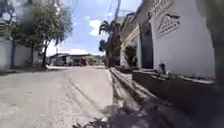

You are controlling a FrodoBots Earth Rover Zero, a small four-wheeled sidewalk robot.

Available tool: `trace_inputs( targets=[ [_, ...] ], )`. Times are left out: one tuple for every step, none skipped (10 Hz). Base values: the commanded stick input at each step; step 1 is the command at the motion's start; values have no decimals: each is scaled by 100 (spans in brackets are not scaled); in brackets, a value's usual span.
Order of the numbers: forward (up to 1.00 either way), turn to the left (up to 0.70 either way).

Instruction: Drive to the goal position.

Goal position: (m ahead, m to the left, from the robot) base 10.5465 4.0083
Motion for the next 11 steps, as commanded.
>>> trace_inputs(
  targets=[
    [100, 36],
    [100, 36],
    [100, 36],
    [100, 35],
    [100, 9],
    [100, 0],
    [100, 0],
    [100, 0],
    [100, 0],
    [100, 0],
    [100, 0]
  ],
)
